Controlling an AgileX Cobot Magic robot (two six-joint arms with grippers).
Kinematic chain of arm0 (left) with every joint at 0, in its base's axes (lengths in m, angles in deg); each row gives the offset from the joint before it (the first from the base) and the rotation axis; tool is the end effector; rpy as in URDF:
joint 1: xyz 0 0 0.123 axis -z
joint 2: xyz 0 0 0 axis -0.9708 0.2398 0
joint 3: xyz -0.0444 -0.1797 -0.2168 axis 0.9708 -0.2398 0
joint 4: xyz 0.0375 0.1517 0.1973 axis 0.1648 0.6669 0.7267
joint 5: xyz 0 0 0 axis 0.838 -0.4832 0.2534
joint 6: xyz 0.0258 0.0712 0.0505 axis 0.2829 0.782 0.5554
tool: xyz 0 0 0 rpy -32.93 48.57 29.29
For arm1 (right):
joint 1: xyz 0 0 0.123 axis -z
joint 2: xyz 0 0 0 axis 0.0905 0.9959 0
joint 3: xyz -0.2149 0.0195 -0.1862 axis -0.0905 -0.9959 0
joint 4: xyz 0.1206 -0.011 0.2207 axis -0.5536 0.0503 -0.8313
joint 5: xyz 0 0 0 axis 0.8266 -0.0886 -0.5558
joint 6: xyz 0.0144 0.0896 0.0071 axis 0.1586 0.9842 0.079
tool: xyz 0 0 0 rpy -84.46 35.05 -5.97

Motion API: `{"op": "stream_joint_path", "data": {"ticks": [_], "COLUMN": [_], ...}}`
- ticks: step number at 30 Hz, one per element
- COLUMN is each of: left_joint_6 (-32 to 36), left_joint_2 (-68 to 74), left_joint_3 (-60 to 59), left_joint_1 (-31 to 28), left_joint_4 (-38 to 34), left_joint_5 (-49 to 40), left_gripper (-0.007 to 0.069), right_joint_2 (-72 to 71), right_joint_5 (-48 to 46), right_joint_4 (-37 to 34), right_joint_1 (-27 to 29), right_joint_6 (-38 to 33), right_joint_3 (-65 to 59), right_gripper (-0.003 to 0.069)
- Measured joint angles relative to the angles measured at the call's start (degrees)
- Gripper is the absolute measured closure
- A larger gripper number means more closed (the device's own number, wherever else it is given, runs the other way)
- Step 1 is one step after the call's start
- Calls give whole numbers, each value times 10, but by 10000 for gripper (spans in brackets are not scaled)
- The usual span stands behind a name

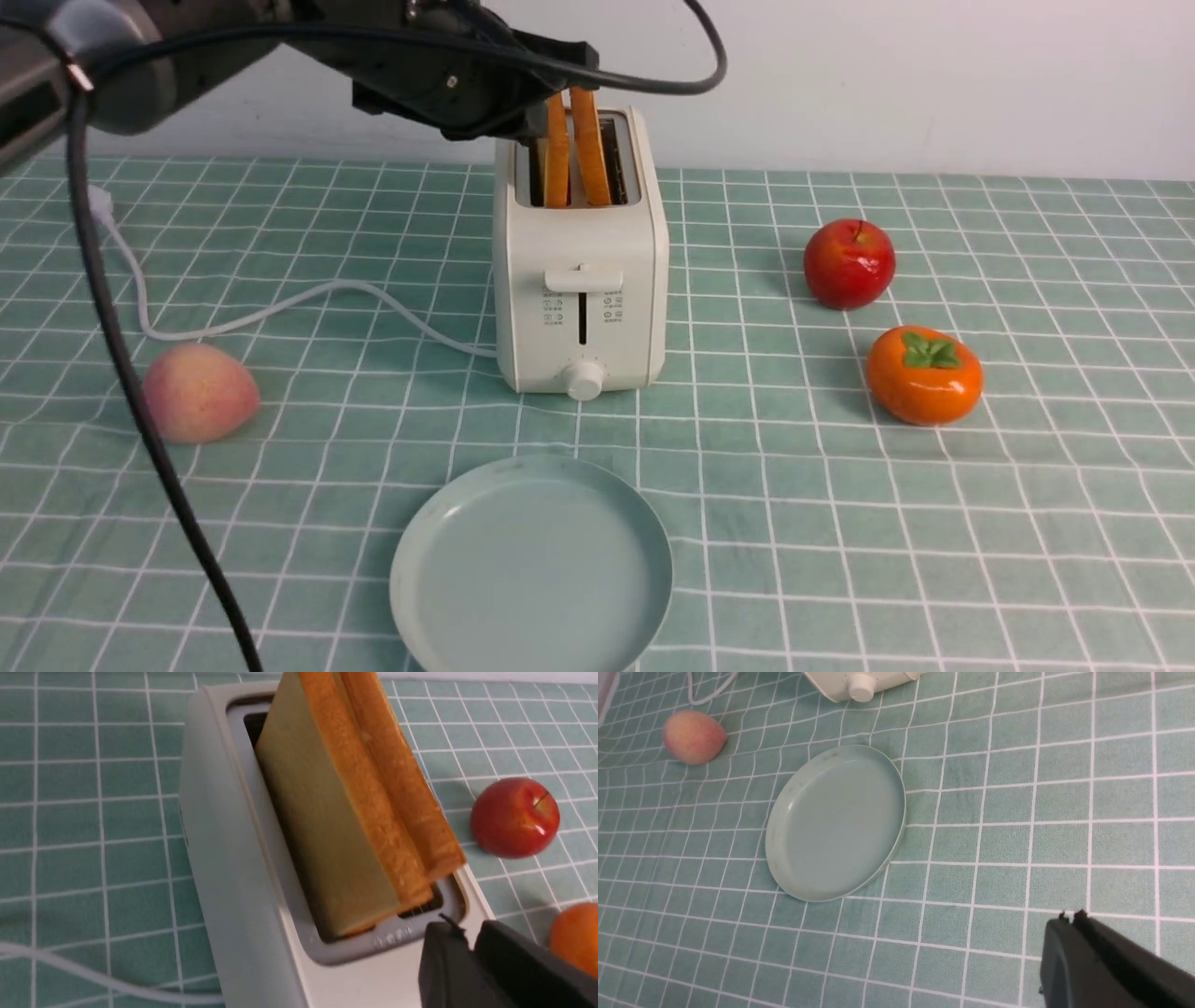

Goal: Take toasted bread from bread machine on blue coffee table place on plate.
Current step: 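Reach for a toast slice standing in the toaster with the left gripper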

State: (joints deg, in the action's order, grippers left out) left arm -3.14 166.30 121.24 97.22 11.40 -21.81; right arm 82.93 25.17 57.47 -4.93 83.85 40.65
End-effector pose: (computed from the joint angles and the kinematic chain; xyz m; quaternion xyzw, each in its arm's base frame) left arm 0.4202 -0.1722 0.3562 0.0375 0.8792 -0.2064 0.4278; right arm 0.0885 0.0405 0.3430 0.0052 0.8893 0.2538 0.3805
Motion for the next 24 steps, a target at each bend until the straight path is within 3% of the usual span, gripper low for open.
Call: {"op": "stream_joint_path", "data": {"ticks": [3, 6, 10, 13, 15, 16, 17, 19, 24], "left_joint_6": [0, 0, 0, 0, -1, -1, -2, -2, -2], "left_joint_2": [18, 44, 61, 64, 64, 64, 64, 58, 17], "left_joint_3": [4, 7, 7, 7, 7, 7, 7, 7, 7], "left_joint_1": [0, 1, 1, 1, 1, 1, 1, 1, 1], "left_joint_4": [1, 11, 36, 57, 78, 78, 91, 95, 98], "left_joint_5": [29, 71, 78, 84, 84, 84, 84, 81, 66], "left_gripper": [415, 271, 218, 286, 421, 437, 558, 591, 589], "right_joint_2": [0, 0, 0, 0, 0, 0, 0, 0, 0], "right_joint_5": [0, 0, 0, 2, 6, 7, 9, 10, 10], "right_joint_4": [1, 17, 24, 24, 24, 24, 24, 24, 24], "right_joint_1": [0, 0, 0, 0, 0, 0, 0, 0, 0], "right_joint_6": [0, 0, 0, 0, 0, 0, 0, 0, 0], "right_joint_3": [0, 0, 0, 0, 0, 0, 0, 0, 0], "right_gripper": [658, 657, 657, 655, 654, 654, 652, 650, 645]}}
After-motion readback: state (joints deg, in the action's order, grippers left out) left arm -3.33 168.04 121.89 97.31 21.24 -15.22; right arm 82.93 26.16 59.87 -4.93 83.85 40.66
